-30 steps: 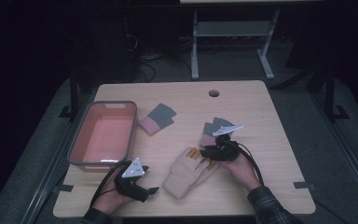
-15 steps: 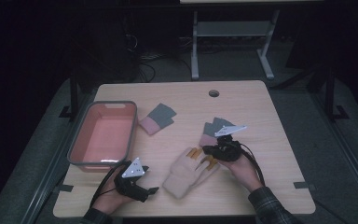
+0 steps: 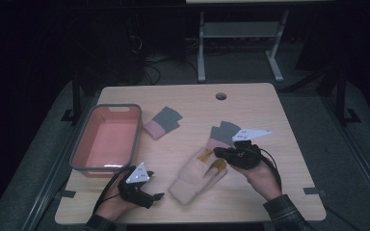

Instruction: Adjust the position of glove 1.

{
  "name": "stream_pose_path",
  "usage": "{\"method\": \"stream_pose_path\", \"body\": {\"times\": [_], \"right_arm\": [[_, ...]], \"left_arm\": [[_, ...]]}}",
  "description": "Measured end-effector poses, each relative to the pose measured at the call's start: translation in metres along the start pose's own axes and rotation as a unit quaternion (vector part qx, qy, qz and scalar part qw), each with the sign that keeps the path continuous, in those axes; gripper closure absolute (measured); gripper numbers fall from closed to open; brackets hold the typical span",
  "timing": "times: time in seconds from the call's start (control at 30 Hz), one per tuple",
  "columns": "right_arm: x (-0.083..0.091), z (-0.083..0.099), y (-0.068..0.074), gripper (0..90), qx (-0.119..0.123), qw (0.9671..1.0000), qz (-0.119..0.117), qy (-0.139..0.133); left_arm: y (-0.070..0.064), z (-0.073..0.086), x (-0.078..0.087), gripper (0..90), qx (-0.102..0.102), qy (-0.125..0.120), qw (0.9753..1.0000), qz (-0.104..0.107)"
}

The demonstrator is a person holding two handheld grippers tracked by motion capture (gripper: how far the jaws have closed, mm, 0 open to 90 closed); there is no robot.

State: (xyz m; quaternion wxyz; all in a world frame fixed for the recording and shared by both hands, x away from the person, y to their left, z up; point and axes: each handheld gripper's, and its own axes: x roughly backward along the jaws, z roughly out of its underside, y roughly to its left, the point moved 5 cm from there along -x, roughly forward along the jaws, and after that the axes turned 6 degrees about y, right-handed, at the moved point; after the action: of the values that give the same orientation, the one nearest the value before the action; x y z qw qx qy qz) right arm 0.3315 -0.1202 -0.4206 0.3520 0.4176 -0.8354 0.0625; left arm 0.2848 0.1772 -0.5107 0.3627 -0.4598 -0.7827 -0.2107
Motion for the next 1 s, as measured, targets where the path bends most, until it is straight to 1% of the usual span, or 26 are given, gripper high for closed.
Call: {"method": "stream_pose_path", "body": {"times": [0.2, 0.27, 0.33, 0.37, 0.4, 0.47, 0.53, 0.63, 0.67, 0.7, 0.73, 0.77, 0.8, 0.87, 0.9, 0.93, 0.97, 1.0], "right_arm": [[0.011, 0.005, 0.001, 87.1, -0.001, 1.0000, 0.005, 0.001], [0.015, 0.004, 0.001, 87.2, -0.002, 1.0000, 0.003, -0.008], [0.019, 0.000, 0.004, 87.2, 0.002, 0.9999, 0.000, -0.016], [0.022, -0.003, 0.007, 87.1, 0.007, 0.9998, -0.001, -0.020], [0.023, -0.005, 0.010, 87.1, 0.010, 0.9998, 0.000, -0.019], [0.024, -0.006, 0.013, 87.1, 0.016, 0.9997, 0.004, -0.016], [0.024, -0.003, 0.013, 87.0, 0.013, 0.9998, 0.003, -0.014], [0.021, 0.004, 0.006, 86.5, 0.004, 0.9999, 0.010, -0.002], [0.019, 0.008, 0.002, 86.1, -0.002, 0.9999, 0.011, 0.005], [0.017, 0.010, -0.001, 85.8, -0.006, 0.9998, 0.014, 0.010], [0.014, 0.014, -0.006, 85.5, -0.010, 0.9996, 0.019, 0.016], [0.010, 0.019, -0.011, 84.7, -0.021, 0.9993, 0.018, 0.026], [0.005, 0.023, -0.015, 83.1, -0.021, 0.9989, 0.020, 0.036], [-0.003, 0.031, -0.022, 78.6, -0.025, 0.9981, 0.026, 0.051], [-0.008, 0.035, -0.026, 74.1, -0.025, 0.9975, 0.025, 0.061], [-0.013, 0.039, -0.029, 67.9, -0.032, 0.9966, 0.028, 0.071], [-0.016, 0.041, -0.031, 62.3, -0.034, 0.9957, 0.036, 0.078], [-0.017, 0.042, -0.033, 60.4, -0.032, 0.9949, 0.041, 0.087]], "left_arm": [[0.000, 0.000, 0.000, 13.0, 0.001, -0.001, 1.0000, 0.000], [0.000, 0.000, 0.000, 13.0, 0.001, -0.001, 1.0000, 0.001], [0.000, 0.000, 0.000, 13.0, 0.001, -0.001, 1.0000, 0.000], [0.000, 0.000, 0.000, 13.0, 0.001, -0.001, 1.0000, 0.000], [-0.001, 0.000, 0.000, 13.0, 0.005, -0.001, 1.0000, 0.002], [-0.001, 0.000, 0.000, 13.0, 0.004, -0.001, 1.0000, 0.002], [0.000, 0.000, 0.000, 13.0, 0.003, -0.001, 1.0000, 0.001], [0.000, 0.000, 0.000, 13.0, 0.001, -0.001, 1.0000, 0.000], [-0.001, 0.000, 0.000, 13.0, 0.004, -0.001, 1.0000, 0.002], [0.000, 0.000, 0.000, 13.0, 0.001, -0.001, 1.0000, 0.000], [0.000, 0.000, 0.000, 13.0, 0.002, -0.001, 1.0000, 0.000], [0.000, 0.000, 0.000, 13.0, -0.001, 0.000, 1.0000, 0.000], [0.000, 0.000, 0.000, 13.0, -0.001, 0.002, 1.0000, 0.001], [0.000, 0.000, 0.000, 13.0, -0.002, 0.003, 1.0000, 0.000], [-0.001, 0.000, 0.000, 13.0, 0.001, 0.002, 1.0000, 0.002], [-0.001, 0.000, 0.000, 13.0, 0.000, 0.002, 1.0000, 0.002], [-0.001, 0.000, 0.000, 13.0, 0.000, 0.002, 1.0000, 0.002], [-0.001, 0.000, 0.000, 13.0, 0.000, 0.002, 1.0000, 0.002]]}}
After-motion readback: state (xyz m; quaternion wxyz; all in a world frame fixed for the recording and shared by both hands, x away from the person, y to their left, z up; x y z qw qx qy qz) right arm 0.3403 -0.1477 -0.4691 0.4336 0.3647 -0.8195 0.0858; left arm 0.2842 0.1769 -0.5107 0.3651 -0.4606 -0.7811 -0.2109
